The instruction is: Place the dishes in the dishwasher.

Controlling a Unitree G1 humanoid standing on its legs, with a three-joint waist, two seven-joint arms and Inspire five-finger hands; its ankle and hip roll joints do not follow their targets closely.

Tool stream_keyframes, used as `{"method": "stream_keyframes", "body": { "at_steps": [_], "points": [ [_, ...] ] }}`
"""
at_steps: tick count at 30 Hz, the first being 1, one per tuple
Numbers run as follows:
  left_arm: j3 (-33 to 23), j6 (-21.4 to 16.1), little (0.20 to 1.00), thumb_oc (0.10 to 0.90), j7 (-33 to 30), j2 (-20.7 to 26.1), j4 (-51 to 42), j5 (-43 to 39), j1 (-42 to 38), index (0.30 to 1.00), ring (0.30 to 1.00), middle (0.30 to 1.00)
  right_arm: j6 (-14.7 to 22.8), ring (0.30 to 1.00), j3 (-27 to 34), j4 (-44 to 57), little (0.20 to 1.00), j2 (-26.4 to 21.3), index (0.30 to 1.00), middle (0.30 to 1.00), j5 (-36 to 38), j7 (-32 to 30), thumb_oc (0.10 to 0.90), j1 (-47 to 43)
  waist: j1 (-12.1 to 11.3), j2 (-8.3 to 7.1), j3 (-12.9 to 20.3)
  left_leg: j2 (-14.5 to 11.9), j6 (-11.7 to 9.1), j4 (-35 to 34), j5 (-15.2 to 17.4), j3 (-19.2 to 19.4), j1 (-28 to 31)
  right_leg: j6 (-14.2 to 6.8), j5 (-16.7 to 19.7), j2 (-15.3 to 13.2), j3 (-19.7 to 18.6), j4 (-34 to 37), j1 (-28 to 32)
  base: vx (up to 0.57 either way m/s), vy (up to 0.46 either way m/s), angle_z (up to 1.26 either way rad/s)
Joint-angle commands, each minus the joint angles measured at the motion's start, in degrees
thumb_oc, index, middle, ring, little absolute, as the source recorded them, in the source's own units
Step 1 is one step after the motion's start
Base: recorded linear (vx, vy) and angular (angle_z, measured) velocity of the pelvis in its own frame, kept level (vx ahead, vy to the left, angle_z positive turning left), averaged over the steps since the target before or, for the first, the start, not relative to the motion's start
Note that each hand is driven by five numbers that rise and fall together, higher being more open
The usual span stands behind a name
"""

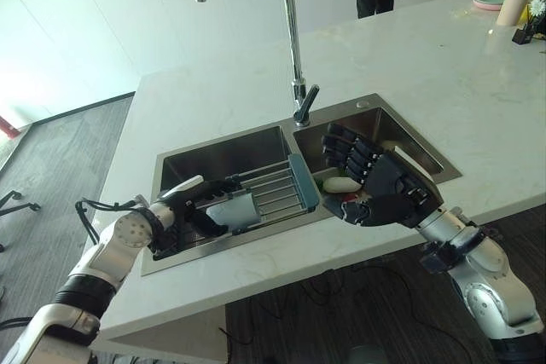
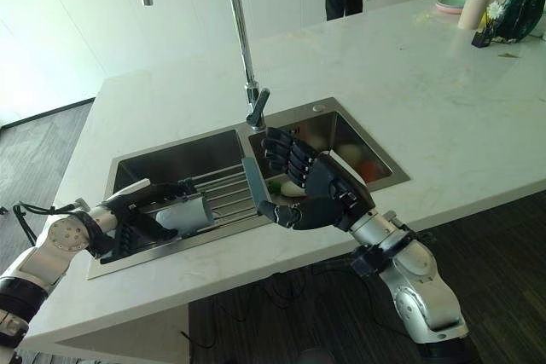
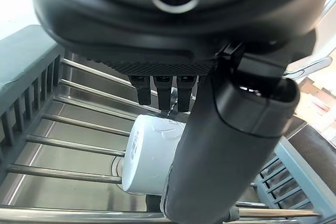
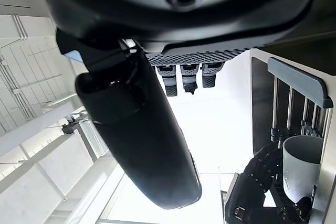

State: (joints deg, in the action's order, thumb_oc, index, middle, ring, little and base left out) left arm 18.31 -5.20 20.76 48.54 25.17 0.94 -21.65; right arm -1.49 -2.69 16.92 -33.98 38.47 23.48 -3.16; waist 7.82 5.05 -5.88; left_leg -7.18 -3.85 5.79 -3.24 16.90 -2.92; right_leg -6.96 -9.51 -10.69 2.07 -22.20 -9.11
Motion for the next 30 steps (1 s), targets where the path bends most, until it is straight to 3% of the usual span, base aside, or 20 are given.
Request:
{"method": "stream_keyframes", "body": {
  "at_steps": [1,12,29,30],
  "points": [
    [-3.5,-2.8,0.900,0.800,-0.7,3.1,0.6,0.8,-9.3,0.900,0.900,0.900,4.8,0.900,1.7,2.7,0.900,0.5,0.900,0.900,3.6,1.1,0.800,-7.6,-0.1,-0.27,1.3,-0.8,0.7,11.4,16.8,-3.0,0.3,-1.8,0.0,0.8,4.0,5.0,3.1,0.00,0.000,0.00],
    [-2.3,1.0,0.900,0.800,4.2,2.5,2.0,2.0,-8.2,0.900,0.900,0.900,4.6,0.900,1.2,2.9,0.900,0.4,0.900,0.900,3.3,1.1,0.800,-7.4,0.2,-0.35,0.9,-0.9,0.8,11.4,17.1,-2.6,0.8,-1.9,-0.2,1.0,3.9,5.0,3.5,0.00,0.000,0.00],
    [-1.0,3.0,0.900,0.800,7.8,1.9,5.9,2.0,-9.3,0.900,0.900,0.900,4.1,0.900,0.3,2.8,0.900,-0.1,0.900,0.900,3.3,2.1,0.800,-7.8,0.9,-0.06,0.7,-0.9,0.9,11.4,17.2,-1.8,1.1,-1.8,-0.2,1.2,3.5,5.0,3.4,0.00,0.001,-0.01],
    [-0.7,2.5,0.834,0.756,7.3,1.8,6.4,2.7,-9.7,0.834,0.834,0.834,3.8,0.900,0.3,2.9,0.900,-0.1,0.900,0.900,3.4,2.1,0.800,-8.0,1.0,-0.05,0.7,-0.9,0.9,11.4,17.2,-1.7,1.1,-1.8,-0.2,1.3,3.4,5.0,3.3,0.00,0.000,0.00]
  ]
}}
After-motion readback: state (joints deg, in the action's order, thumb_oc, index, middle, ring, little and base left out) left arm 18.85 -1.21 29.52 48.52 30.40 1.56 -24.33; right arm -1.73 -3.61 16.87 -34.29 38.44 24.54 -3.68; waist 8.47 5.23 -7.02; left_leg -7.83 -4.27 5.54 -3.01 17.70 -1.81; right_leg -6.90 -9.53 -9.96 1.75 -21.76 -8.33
